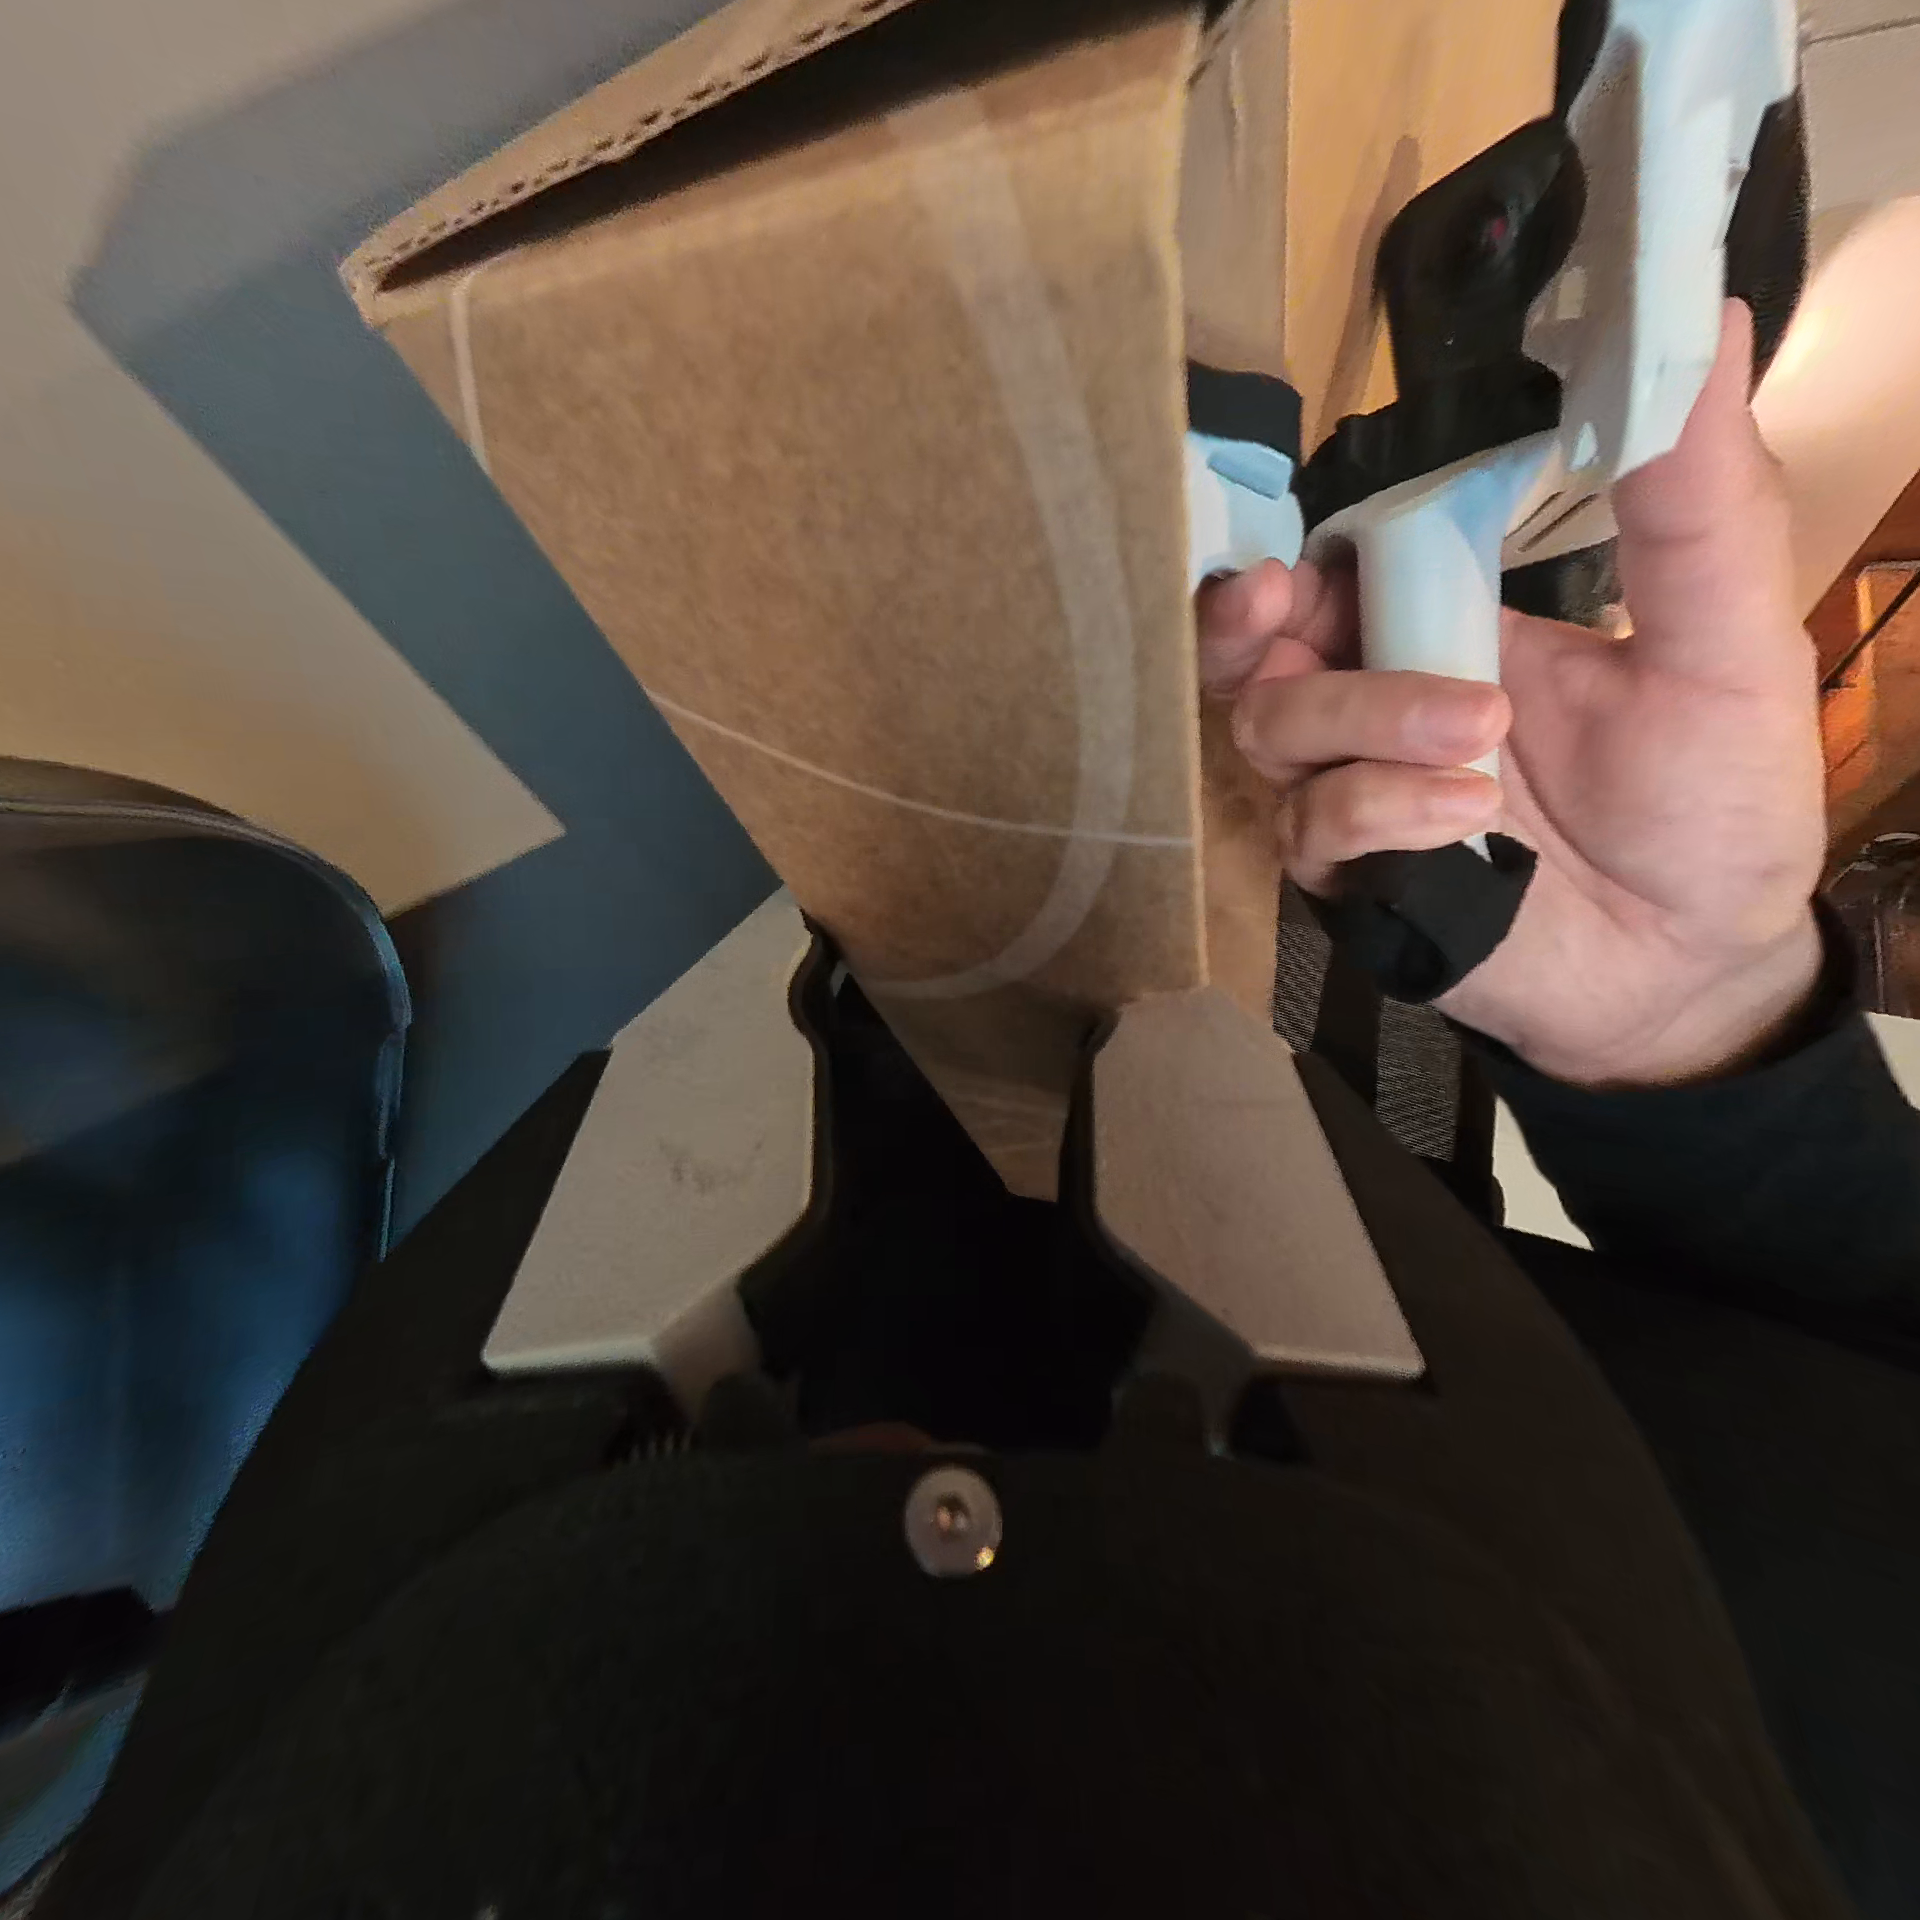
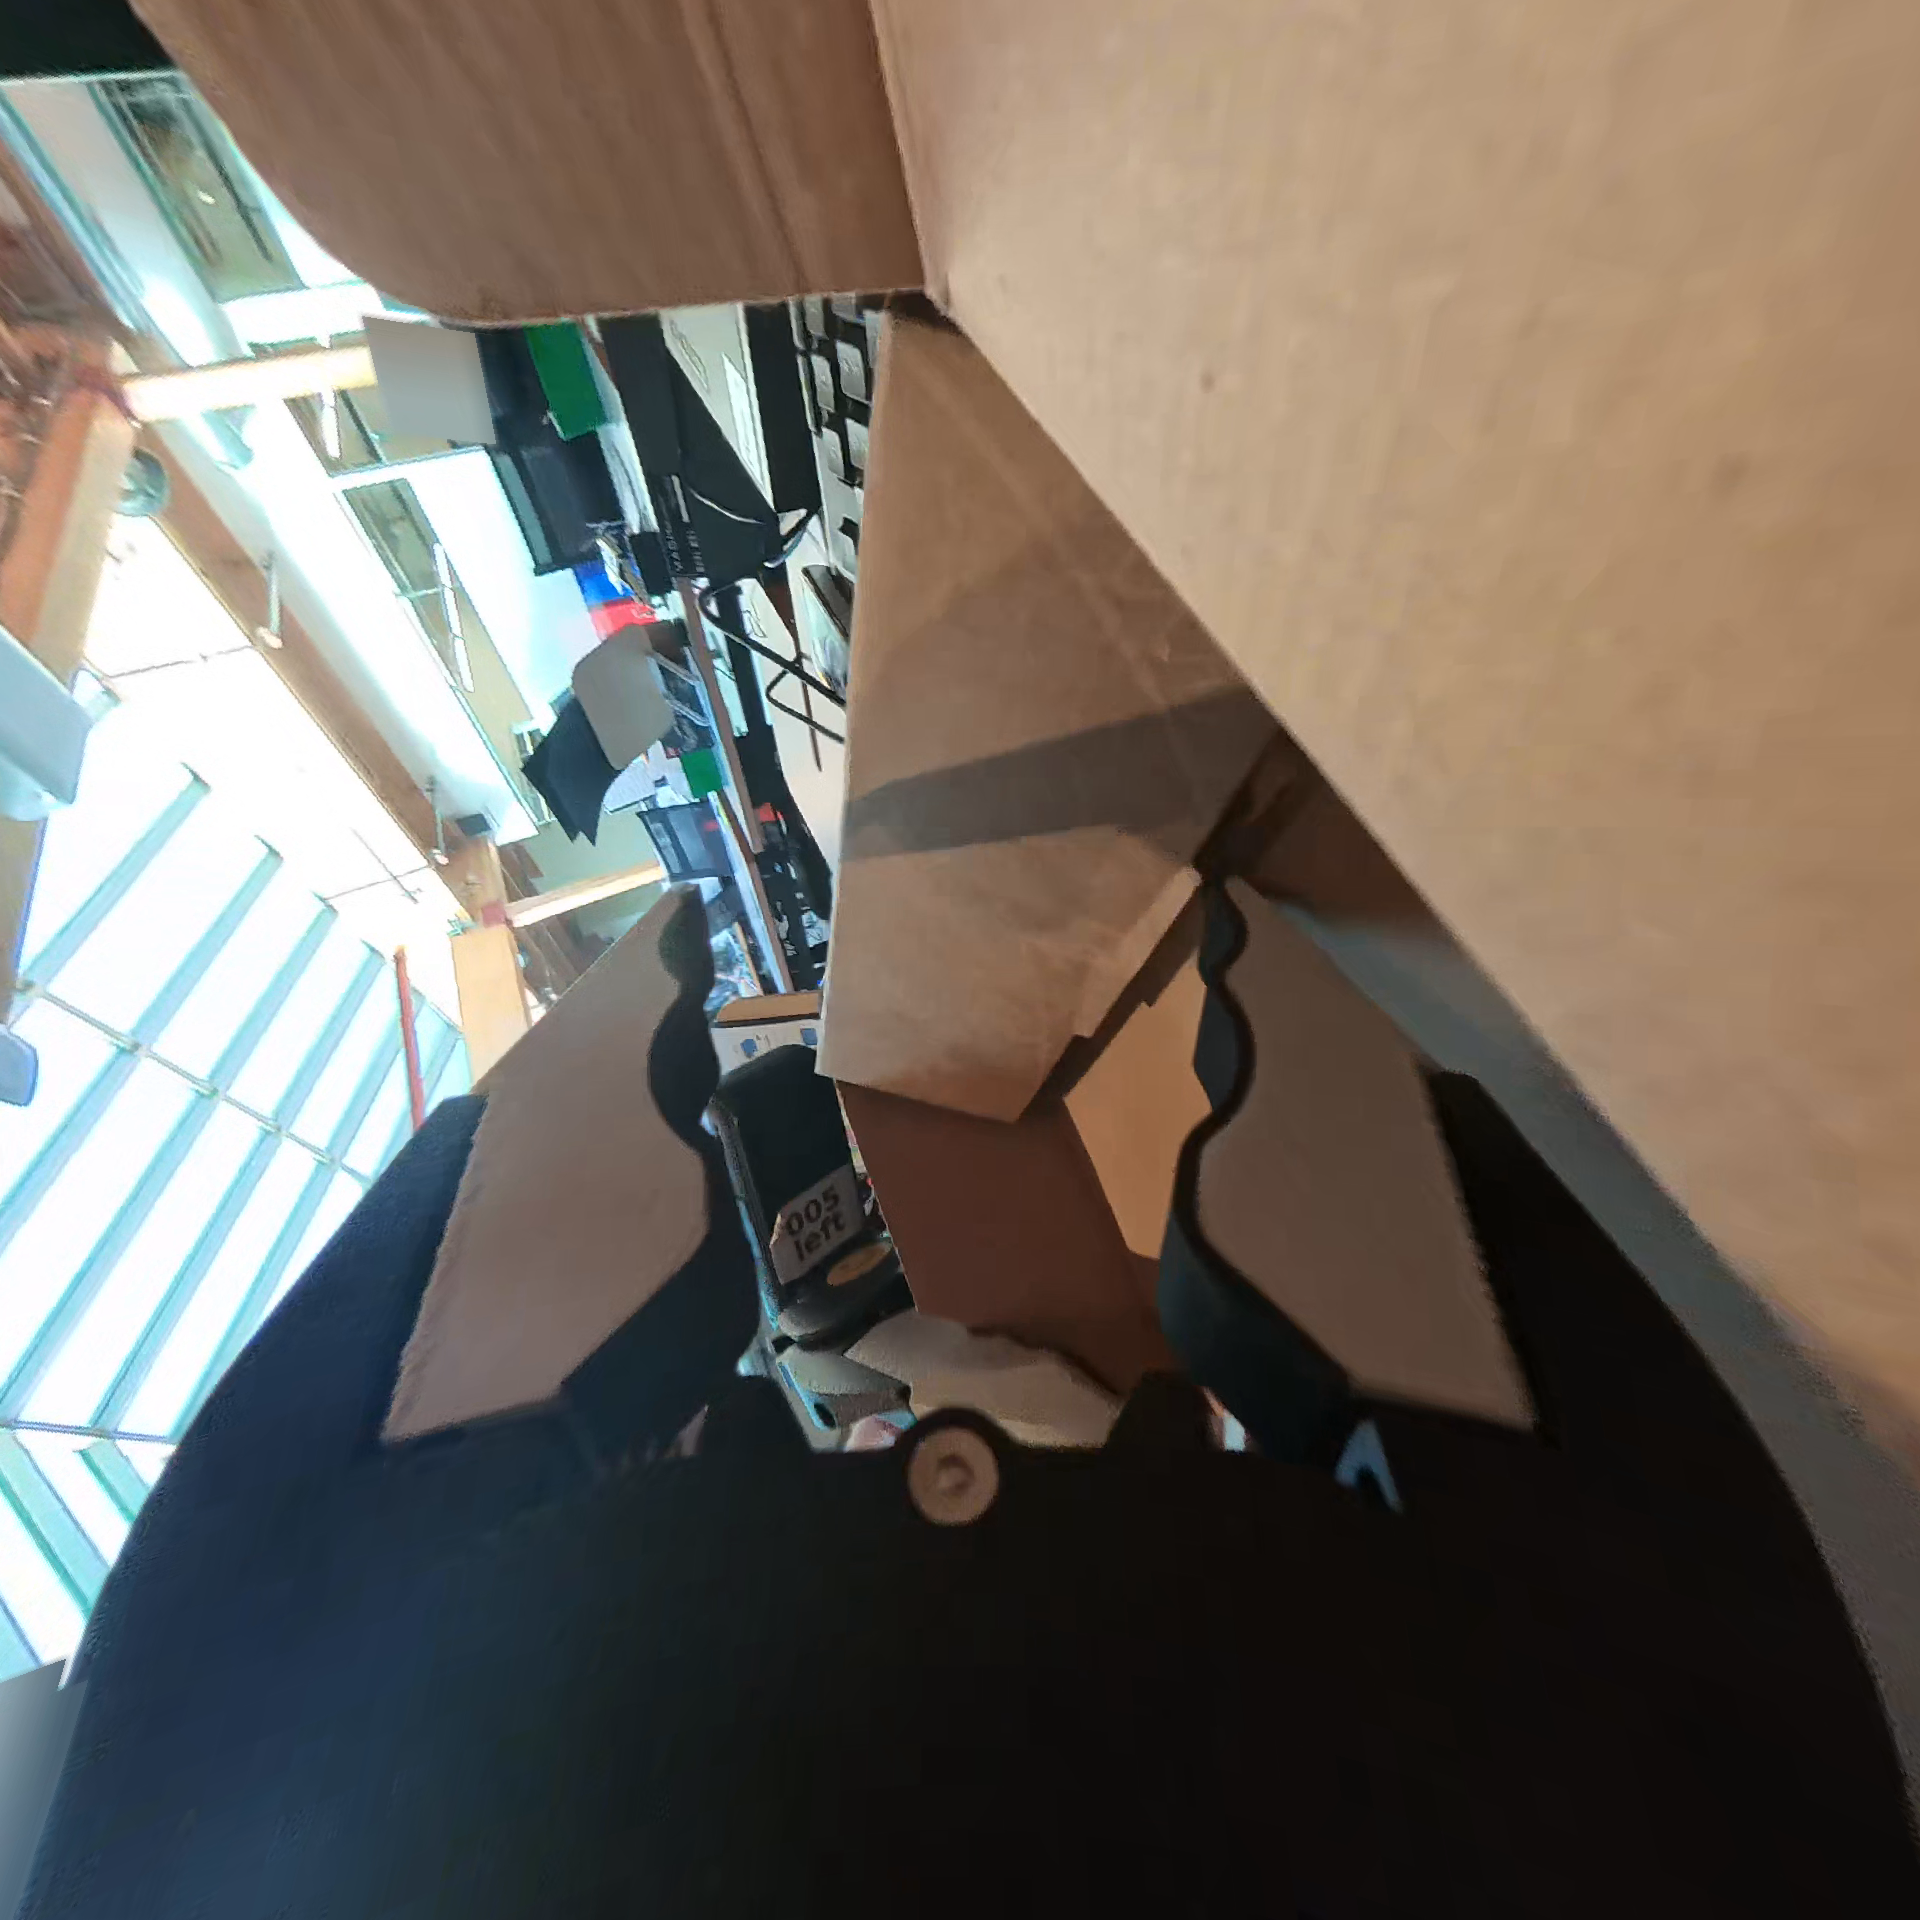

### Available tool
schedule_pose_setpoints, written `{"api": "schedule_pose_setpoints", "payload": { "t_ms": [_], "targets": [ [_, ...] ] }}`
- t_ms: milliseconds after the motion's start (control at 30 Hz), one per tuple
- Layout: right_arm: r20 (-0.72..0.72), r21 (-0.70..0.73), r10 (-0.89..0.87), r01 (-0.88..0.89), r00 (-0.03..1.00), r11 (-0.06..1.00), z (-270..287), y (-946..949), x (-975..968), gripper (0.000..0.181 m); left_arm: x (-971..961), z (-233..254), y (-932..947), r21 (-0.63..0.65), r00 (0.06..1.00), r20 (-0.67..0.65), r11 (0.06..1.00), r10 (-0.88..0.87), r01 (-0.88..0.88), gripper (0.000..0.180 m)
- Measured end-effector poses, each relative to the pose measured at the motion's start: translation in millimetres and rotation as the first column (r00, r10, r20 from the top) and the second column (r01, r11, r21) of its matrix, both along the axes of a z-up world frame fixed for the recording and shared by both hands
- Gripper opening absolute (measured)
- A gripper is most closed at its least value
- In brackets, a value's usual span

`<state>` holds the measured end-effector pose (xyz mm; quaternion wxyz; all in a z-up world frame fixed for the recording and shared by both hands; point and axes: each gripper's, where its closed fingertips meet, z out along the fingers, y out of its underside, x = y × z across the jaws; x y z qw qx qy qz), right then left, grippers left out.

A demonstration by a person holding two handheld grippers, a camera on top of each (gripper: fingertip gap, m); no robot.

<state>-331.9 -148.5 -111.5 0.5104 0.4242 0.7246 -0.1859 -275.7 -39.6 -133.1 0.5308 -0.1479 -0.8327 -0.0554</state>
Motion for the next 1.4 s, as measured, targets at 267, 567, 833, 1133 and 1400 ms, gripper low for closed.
{"api": "schedule_pose_setpoints", "payload": {
  "t_ms": [267,567,833,1133,1400],
  "targets": [
    [0.038,-0.118,-0.059,0.063,0.998,0.991,13.3,-0.7,0.5,0.08,4.2,-4.0,-7.1,-0.026,0.999,0.039,0.999,0.034,-0.033,0.043],
    [-0.159,-0.262,0.029,-0.071,0.987,0.962,54.4,-9.8,-8.9,0.011,0.9,-8.3,-7.3,-0.078,0.998,0.069,0.997,-0.006,0.012,0.042],
    [-0.281,-0.052,0.224,-0.248,0.933,0.967,13.5,-36.8,-34.5,0.01,-8.5,-14.4,4.1,-0.142,0.989,0.121,0.985,-0.085,0.102,0.043],
    [-0.525,-0.049,0.577,-0.7,0.625,0.713,38.9,-26.6,-15.8,0.04,-9.2,-20.6,-5.4,-0.03,0.996,0.084,0.999,0.013,-0.011,0.043],
    [-0.557,0.113,0.77,-0.891,0.31,0.441,65.5,56.3,-23.3,0.047,-6.8,-21.2,-14.8,-0.033,0.996,0.076,0.999,0.04,-0.038,0.043]
  ]
}}
